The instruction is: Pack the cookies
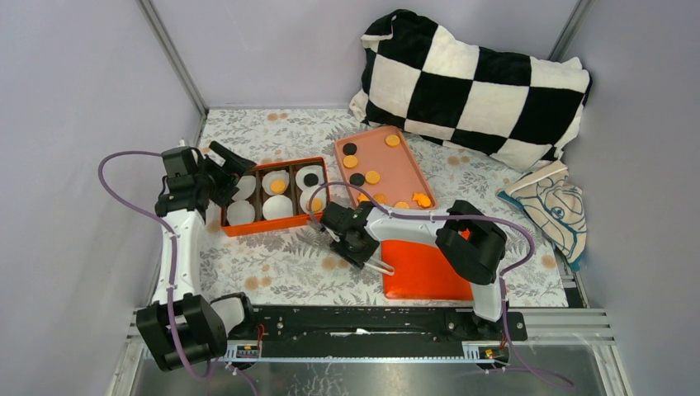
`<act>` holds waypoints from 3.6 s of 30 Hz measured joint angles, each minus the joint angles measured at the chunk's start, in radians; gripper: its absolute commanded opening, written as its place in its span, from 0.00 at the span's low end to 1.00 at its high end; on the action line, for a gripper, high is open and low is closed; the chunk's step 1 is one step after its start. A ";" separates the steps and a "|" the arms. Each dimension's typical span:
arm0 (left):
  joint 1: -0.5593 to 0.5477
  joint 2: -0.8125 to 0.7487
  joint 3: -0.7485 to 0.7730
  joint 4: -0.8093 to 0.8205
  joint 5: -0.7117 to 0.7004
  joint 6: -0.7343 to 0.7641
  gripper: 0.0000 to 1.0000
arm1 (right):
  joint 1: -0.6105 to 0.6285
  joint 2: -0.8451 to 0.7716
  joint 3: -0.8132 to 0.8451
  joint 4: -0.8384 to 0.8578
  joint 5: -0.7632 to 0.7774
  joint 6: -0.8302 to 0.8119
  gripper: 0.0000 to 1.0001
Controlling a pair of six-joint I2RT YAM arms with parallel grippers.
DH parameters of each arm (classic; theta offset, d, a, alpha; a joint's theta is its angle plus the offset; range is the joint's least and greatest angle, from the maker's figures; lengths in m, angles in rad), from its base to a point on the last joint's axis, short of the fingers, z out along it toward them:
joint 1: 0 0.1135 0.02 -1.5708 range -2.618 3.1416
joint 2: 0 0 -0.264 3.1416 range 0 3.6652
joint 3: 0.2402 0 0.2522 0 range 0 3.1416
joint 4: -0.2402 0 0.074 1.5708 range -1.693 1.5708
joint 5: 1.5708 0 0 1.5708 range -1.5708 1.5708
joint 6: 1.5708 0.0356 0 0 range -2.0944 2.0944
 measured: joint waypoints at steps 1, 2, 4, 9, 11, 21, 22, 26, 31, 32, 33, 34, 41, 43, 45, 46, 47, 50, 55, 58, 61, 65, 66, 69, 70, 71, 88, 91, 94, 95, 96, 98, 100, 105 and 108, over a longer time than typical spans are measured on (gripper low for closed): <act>0.000 -0.002 0.000 0.000 0.000 0.000 0.99 | 0.003 0.000 0.004 -0.011 0.002 0.003 0.41; 0.000 -0.005 0.000 0.000 0.000 0.000 0.99 | 0.006 -0.002 0.010 -0.027 0.006 0.007 0.40; 0.000 -0.012 0.000 0.000 0.002 0.000 0.99 | 0.014 -0.028 0.031 -0.077 0.019 0.019 0.39; 0.000 -0.041 0.001 -0.001 0.014 -0.001 0.99 | 0.042 -0.141 0.085 -0.137 0.013 0.030 0.39; 0.000 -0.048 0.002 -0.001 0.017 -0.001 0.99 | 0.052 -0.219 0.113 -0.153 -0.001 0.037 0.38; 0.000 -0.023 0.010 -0.001 0.017 -0.001 0.99 | 0.042 -0.367 0.176 -0.151 0.199 0.112 0.31; 0.000 -0.017 0.012 0.000 0.018 -0.001 0.99 | 0.027 -0.359 0.175 -0.151 0.227 0.124 0.30; 0.000 -0.001 0.014 0.000 0.017 0.000 0.99 | -0.062 -0.317 0.155 -0.131 0.311 0.169 0.28; 0.000 0.011 0.014 0.000 0.017 0.000 0.99 | -0.177 -0.279 0.085 -0.090 0.367 0.191 0.29; 0.000 0.012 0.014 0.000 0.017 0.000 0.99 | -0.192 -0.271 0.081 -0.088 0.370 0.193 0.29; 0.000 0.013 0.014 0.000 0.017 0.000 0.99 | -0.204 -0.263 0.079 -0.085 0.373 0.194 0.29; 0.000 0.013 0.014 0.000 0.017 0.000 0.99 | -0.214 -0.258 0.078 -0.079 0.373 0.194 0.30; 0.000 0.013 0.014 0.000 0.017 0.000 0.99 | -0.232 -0.253 0.059 -0.039 0.361 0.195 0.37; 0.000 0.013 0.014 0.000 0.017 0.000 0.99 | -0.232 -0.253 0.047 -0.036 0.363 0.200 0.39; 0.000 0.013 0.014 0.000 0.017 0.000 0.99 | -0.233 -0.253 0.031 -0.037 0.366 0.205 0.40; 0.000 0.013 0.014 0.000 0.017 0.000 0.99 | -0.234 -0.253 0.023 -0.037 0.367 0.208 0.40; 0.000 0.013 0.014 0.000 0.017 0.000 0.99 | -0.235 -0.253 0.015 -0.038 0.369 0.211 0.43; 0.000 0.013 0.014 0.000 0.018 0.000 0.99 | -0.237 -0.253 0.001 -0.042 0.370 0.218 0.45; 0.000 0.013 0.014 0.000 0.018 0.000 0.99 | -0.241 -0.253 -0.018 -0.043 0.366 0.231 0.57; 0.000 0.013 0.014 0.000 0.018 0.000 0.99 | -0.241 -0.253 -0.032 -0.046 0.363 0.238 0.61; 0.000 0.013 0.014 0.000 0.021 0.000 0.99 | -0.241 -0.253 -0.037 -0.045 0.357 0.238 0.59; 0.000 0.013 0.014 0.000 0.026 0.000 0.99 | -0.241 -0.253 -0.037 -0.044 0.340 0.238 0.57; 0.000 0.013 0.014 0.000 0.026 0.000 0.99 | -0.241 -0.253 -0.037 -0.044 0.335 0.238 0.58; 0.000 0.013 0.014 0.001 0.032 0.000 0.99 | -0.244 -0.245 -0.028 -0.045 0.324 0.238 0.76; 0.000 0.013 0.014 0.001 0.035 0.000 0.99 | -0.245 -0.236 -0.021 -0.045 0.322 0.241 0.84; 0.000 0.013 0.014 0.001 0.037 0.000 0.99 | -0.246 -0.228 -0.016 -0.044 0.323 0.248 0.89; -0.001 0.022 -0.013 0.016 0.063 -0.015 0.99 | -0.303 -0.114 -0.078 -0.008 0.288 0.246 0.34; -0.002 0.023 -0.014 0.017 0.064 -0.015 0.99 | -0.304 -0.114 -0.075 -0.010 0.288 0.246 0.21; -0.002 0.025 -0.014 0.018 0.065 -0.015 0.99 | -0.304 -0.114 -0.063 -0.023 0.273 0.243 0.11; -0.002 0.025 -0.014 0.018 0.065 -0.016 0.99 | -0.304 -0.114 -0.054 -0.031 0.270 0.242 0.08; -0.002 0.025 -0.014 0.019 0.066 -0.015 0.99 | -0.304 -0.114 -0.039 -0.044 0.266 0.242 0.06; -0.002 0.025 -0.014 0.019 0.066 -0.015 0.99 | -0.304 -0.120 -0.011 -0.059 0.257 0.238 0.03; -0.002 0.026 -0.014 0.019 0.066 -0.016 0.99 | -0.304 -0.142 0.020 -0.072 0.243 0.233 0.02; 0.000 0.077 -0.012 0.054 0.095 -0.039 0.99 | -0.301 -0.226 0.100 -0.102 0.209 0.221 0.00; 0.003 0.145 -0.007 0.084 0.114 -0.064 0.99 | -0.281 -0.256 0.150 -0.131 0.206 0.208 0.00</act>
